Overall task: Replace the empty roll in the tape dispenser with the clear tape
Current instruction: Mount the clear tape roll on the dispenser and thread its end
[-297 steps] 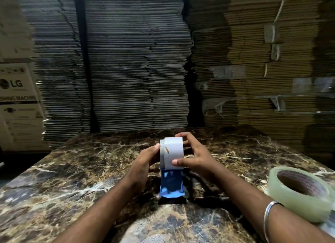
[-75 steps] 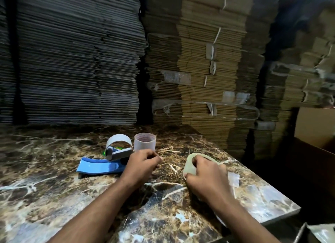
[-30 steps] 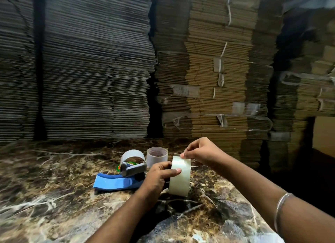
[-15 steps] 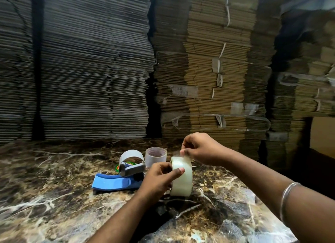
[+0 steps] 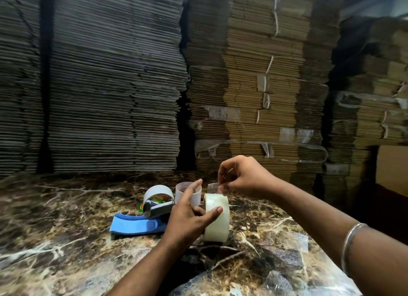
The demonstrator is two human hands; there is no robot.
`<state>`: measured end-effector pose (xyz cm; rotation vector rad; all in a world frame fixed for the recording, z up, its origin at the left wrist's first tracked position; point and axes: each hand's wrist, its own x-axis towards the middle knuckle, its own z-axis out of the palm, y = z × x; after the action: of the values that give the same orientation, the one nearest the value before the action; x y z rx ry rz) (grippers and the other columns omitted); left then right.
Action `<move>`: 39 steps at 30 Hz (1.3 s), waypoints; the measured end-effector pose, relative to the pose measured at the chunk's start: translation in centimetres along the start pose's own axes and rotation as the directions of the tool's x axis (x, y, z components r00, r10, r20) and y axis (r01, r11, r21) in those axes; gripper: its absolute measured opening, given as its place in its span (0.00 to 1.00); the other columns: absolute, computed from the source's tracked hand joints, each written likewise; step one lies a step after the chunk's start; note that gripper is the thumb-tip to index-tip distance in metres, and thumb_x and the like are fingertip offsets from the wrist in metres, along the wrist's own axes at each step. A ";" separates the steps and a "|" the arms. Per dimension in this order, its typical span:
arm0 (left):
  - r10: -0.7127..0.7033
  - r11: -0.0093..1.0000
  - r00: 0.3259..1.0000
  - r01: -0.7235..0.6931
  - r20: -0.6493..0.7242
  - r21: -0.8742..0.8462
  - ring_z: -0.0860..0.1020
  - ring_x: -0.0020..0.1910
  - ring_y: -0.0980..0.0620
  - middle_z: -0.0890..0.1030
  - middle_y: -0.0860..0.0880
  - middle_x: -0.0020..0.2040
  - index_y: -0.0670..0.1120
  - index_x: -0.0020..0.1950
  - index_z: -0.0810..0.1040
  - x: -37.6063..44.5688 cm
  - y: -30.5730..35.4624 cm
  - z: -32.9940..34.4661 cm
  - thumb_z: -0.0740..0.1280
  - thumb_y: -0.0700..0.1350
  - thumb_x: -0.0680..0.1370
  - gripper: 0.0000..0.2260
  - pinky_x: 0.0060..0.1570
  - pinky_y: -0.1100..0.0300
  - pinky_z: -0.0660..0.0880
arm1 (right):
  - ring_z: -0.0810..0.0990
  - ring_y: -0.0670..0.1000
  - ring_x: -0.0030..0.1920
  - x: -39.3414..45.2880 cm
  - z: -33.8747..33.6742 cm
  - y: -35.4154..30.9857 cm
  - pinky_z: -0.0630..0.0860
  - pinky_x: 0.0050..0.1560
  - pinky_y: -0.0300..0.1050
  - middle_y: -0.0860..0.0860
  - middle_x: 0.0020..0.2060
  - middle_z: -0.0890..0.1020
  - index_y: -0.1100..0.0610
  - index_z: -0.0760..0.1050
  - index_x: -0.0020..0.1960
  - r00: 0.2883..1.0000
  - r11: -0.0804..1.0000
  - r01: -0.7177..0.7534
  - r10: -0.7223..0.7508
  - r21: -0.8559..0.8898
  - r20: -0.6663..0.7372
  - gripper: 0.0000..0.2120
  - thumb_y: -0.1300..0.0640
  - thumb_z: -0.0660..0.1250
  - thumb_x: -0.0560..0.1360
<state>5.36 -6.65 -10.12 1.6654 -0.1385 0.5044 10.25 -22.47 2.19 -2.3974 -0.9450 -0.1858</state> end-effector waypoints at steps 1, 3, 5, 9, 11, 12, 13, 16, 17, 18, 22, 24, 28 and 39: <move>-0.006 1.000 1.000 0.006 0.004 0.003 0.73 0.26 0.56 0.75 0.52 0.26 0.61 0.71 0.65 0.1 -0.1 0.0 0.77 0.47 0.69 0.36 0.27 0.60 0.72 | 0.87 0.46 0.38 -0.1 -0.1 0.0 0.84 0.42 0.41 0.52 0.37 0.87 0.56 0.82 0.43 1.000 1.000 0.006 -0.006 0.001 -0.006 0.06 0.62 0.77 0.70; -0.034 0.999 0.999 0.034 0.014 -0.014 0.74 0.25 0.56 0.76 0.51 0.26 0.60 0.72 0.65 0.1 -0.1 0.1 0.78 0.47 0.68 0.36 0.26 0.60 0.72 | 0.87 0.47 0.38 -0.2 -0.2 0.0 0.85 0.43 0.44 0.53 0.37 0.87 0.58 0.82 0.44 1.000 1.000 0.017 -0.017 0.021 -0.007 0.05 0.63 0.77 0.70; -0.069 0.997 0.997 0.070 0.020 -0.043 0.76 0.27 0.56 0.77 0.52 0.27 0.57 0.71 0.67 0.1 0.1 0.2 0.78 0.47 0.68 0.35 0.25 0.61 0.72 | 0.87 0.47 0.38 -0.3 -0.2 0.0 0.85 0.44 0.45 0.54 0.37 0.87 0.59 0.83 0.44 0.999 0.999 0.037 -0.037 0.017 -0.006 0.05 0.63 0.77 0.70; -0.106 0.990 0.994 0.108 0.026 -0.085 0.79 0.27 0.57 0.79 0.52 0.26 0.51 0.71 0.68 0.1 0.8 0.2 0.75 0.46 0.71 0.30 0.25 0.60 0.75 | 0.87 0.47 0.38 -0.2 -0.4 -0.5 0.85 0.43 0.48 0.53 0.37 0.87 0.59 0.83 0.43 0.996 0.997 0.075 -0.074 0.008 -0.056 0.04 0.64 0.77 0.69; -0.119 0.988 0.992 0.122 0.039 -0.099 0.77 0.24 0.58 0.80 0.51 0.25 0.50 0.70 0.68 0.2 1.0 0.0 0.74 0.45 0.72 0.28 0.23 0.62 0.73 | 0.87 0.50 0.37 -0.1 -0.8 -0.8 0.85 0.42 0.48 0.56 0.36 0.87 0.61 0.83 0.43 0.995 0.994 0.068 -0.062 0.090 -0.075 0.04 0.65 0.76 0.70; -0.124 0.987 0.991 0.129 0.049 -0.098 0.76 0.23 0.58 0.79 0.52 0.25 0.50 0.69 0.69 0.2 1.1 -0.3 0.73 0.46 0.73 0.27 0.23 0.63 0.72 | 0.87 0.51 0.37 0.0 -1.0 -1.0 0.85 0.41 0.48 0.56 0.36 0.87 0.62 0.83 0.43 0.996 0.991 0.065 -0.057 0.114 -0.071 0.04 0.66 0.76 0.70; -0.127 0.987 0.990 0.133 0.067 -0.096 0.75 0.22 0.57 0.78 0.52 0.25 0.51 0.69 0.69 0.2 1.1 -0.4 0.73 0.46 0.73 0.26 0.23 0.63 0.71 | 0.87 0.51 0.36 0.1 -1.1 -1.1 0.85 0.41 0.47 0.56 0.35 0.87 0.62 0.82 0.43 0.997 0.992 0.058 -0.052 0.111 -0.061 0.04 0.65 0.76 0.70; -0.125 0.987 0.982 0.137 0.140 -0.080 0.74 0.22 0.57 0.76 0.53 0.24 0.55 0.67 0.70 0.1 1.2 -0.7 0.73 0.47 0.73 0.24 0.23 0.63 0.70 | 0.88 0.51 0.37 0.3 -1.2 -1.0 0.85 0.40 0.45 0.57 0.37 0.87 0.62 0.82 0.45 1.000 0.991 -0.005 0.007 0.132 -0.016 0.06 0.65 0.77 0.70; -0.121 0.988 0.980 0.135 0.161 -0.077 0.74 0.22 0.57 0.76 0.52 0.24 0.56 0.66 0.71 0.0 1.4 -0.8 0.73 0.47 0.73 0.23 0.22 0.63 0.70 | 0.88 0.51 0.38 0.3 -1.2 -0.8 0.84 0.39 0.43 0.58 0.37 0.87 0.63 0.82 0.45 1.000 0.987 -0.027 0.028 0.159 -0.003 0.06 0.65 0.77 0.70; -0.118 0.988 0.976 0.134 0.183 -0.076 0.74 0.22 0.56 0.76 0.52 0.26 0.57 0.65 0.72 0.0 1.5 -0.7 0.73 0.47 0.73 0.22 0.22 0.63 0.69 | 0.88 0.52 0.38 0.3 -1.1 -0.6 0.83 0.37 0.41 0.59 0.37 0.87 0.64 0.82 0.46 0.999 0.982 -0.045 0.044 0.184 0.008 0.06 0.65 0.77 0.70; -0.092 0.988 0.956 0.123 0.280 -0.095 0.72 0.23 0.53 0.76 0.48 0.28 0.61 0.60 0.77 -0.4 2.3 -0.8 0.74 0.47 0.72 0.18 0.21 0.64 0.69 | 0.87 0.54 0.39 0.3 -1.1 0.1 0.83 0.39 0.44 0.60 0.39 0.87 0.65 0.82 0.46 0.997 0.966 -0.072 0.062 0.249 0.048 0.07 0.65 0.77 0.69; -0.087 0.986 0.945 0.128 0.316 -0.109 0.73 0.27 0.48 0.77 0.41 0.35 0.64 0.59 0.78 -0.5 2.6 -0.9 0.75 0.50 0.70 0.19 0.23 0.63 0.70 | 0.87 0.57 0.40 0.3 -1.1 0.3 0.84 0.43 0.50 0.61 0.39 0.87 0.66 0.82 0.46 0.996 0.963 -0.080 0.064 0.259 0.070 0.07 0.65 0.77 0.69; -0.098 0.983 0.929 0.146 0.356 -0.111 0.72 0.35 0.43 0.76 0.39 0.46 0.66 0.63 0.75 -0.4 2.4 -0.9 0.76 0.51 0.70 0.23 0.26 0.61 0.72 | 0.87 0.56 0.39 0.2 -1.0 0.5 0.84 0.41 0.47 0.65 0.41 0.86 0.70 0.81 0.47 0.993 0.956 -0.094 0.072 0.279 0.089 0.06 0.67 0.74 0.72; -0.117 0.977 0.920 0.175 0.374 -0.124 0.73 0.27 0.51 0.80 0.32 0.46 0.64 0.63 0.76 -0.4 2.1 -1.1 0.75 0.50 0.71 0.23 0.24 0.63 0.72 | 0.88 0.50 0.40 0.1 -0.1 1.0 0.85 0.46 0.49 0.54 0.38 0.88 0.59 0.85 0.43 0.999 0.982 -0.045 0.045 0.182 0.005 0.03 0.63 0.77 0.70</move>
<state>3.99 -5.96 -8.30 1.5870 -0.3154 0.0622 10.98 -23.12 1.86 -2.2477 -0.8686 -0.0778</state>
